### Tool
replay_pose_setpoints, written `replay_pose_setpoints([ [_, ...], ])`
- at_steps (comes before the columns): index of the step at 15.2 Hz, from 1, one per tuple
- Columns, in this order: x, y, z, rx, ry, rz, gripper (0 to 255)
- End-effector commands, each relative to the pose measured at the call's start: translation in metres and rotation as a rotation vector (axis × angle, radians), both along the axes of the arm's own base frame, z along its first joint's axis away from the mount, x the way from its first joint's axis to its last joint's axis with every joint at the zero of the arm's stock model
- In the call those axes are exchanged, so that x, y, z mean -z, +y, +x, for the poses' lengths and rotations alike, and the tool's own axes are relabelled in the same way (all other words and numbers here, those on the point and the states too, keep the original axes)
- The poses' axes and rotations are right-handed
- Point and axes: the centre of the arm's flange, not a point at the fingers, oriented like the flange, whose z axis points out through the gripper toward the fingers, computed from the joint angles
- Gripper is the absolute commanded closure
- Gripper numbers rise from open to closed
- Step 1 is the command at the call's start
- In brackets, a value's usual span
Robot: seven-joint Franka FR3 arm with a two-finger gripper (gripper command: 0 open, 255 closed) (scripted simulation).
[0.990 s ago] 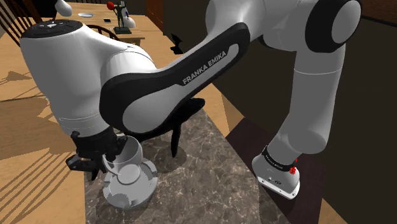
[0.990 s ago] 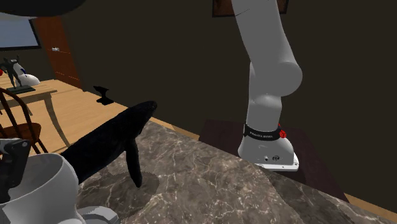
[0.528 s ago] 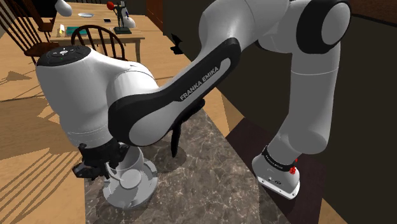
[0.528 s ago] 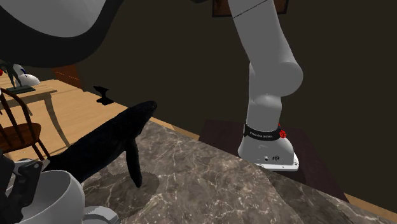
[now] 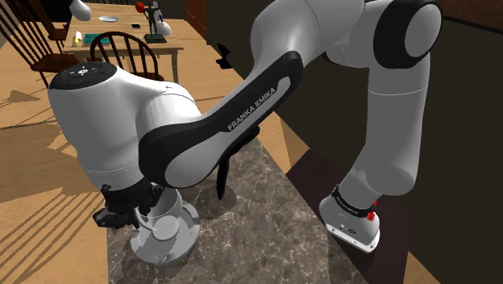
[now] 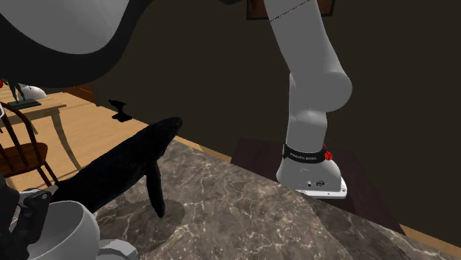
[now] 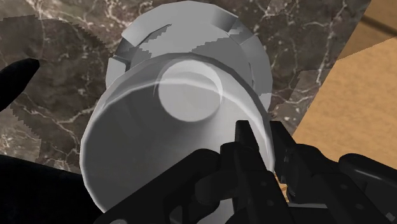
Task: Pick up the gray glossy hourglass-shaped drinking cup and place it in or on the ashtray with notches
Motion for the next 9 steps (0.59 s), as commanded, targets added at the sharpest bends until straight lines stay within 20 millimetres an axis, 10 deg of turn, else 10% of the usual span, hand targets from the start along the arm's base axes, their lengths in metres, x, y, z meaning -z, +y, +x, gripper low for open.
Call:
replay_pose_setpoints([
  [1, 0.000, 0.000, 0.000, 0.000, 0.000, 0.000, 0],
  [6, 0.000, 0.000, 0.000, 0.000, 0.000, 0.000, 0],
  [9, -0.040, -0.002, 0.000, 0.000, 0.000, 0.000, 0],
])
